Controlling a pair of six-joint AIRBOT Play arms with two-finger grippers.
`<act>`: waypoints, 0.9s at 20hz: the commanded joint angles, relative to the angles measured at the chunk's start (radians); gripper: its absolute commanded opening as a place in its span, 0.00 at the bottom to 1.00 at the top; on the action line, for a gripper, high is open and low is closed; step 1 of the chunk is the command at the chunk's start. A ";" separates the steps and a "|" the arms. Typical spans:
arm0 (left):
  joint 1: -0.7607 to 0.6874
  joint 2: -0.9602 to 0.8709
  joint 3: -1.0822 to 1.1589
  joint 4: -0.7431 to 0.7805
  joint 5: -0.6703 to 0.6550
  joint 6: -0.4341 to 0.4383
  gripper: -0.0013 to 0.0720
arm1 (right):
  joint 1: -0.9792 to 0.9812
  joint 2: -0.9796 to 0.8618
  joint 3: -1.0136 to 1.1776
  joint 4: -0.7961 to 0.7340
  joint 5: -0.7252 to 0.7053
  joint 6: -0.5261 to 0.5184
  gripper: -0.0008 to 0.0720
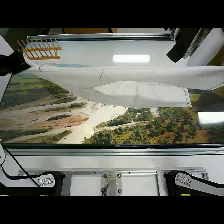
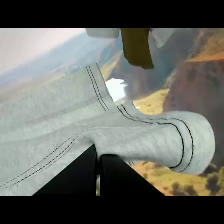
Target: Fold the clothes and pants, and hang the long-sleeved shirts on hangers.
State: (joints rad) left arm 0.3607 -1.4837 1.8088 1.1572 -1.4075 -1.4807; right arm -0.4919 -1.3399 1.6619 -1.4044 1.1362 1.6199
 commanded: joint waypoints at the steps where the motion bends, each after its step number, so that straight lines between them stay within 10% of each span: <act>1: 0.035 0.138 -0.305 0.119 0.046 0.037 0.05 | 0.001 0.081 -0.226 -0.056 0.022 -0.090 0.04; 9: 0.238 0.508 -1.194 0.125 0.272 0.247 0.05 | -0.001 0.281 -0.911 -0.235 -0.091 -0.136 0.04; 18: 0.316 0.631 -1.311 0.134 0.301 0.270 0.05 | -0.001 0.291 -0.955 -0.376 0.044 -0.110 0.04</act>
State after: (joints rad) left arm 0.6662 -0.8803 0.5205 1.2881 -1.1172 -1.2201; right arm -0.4934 -1.0519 0.7181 -1.7199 1.1320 1.4902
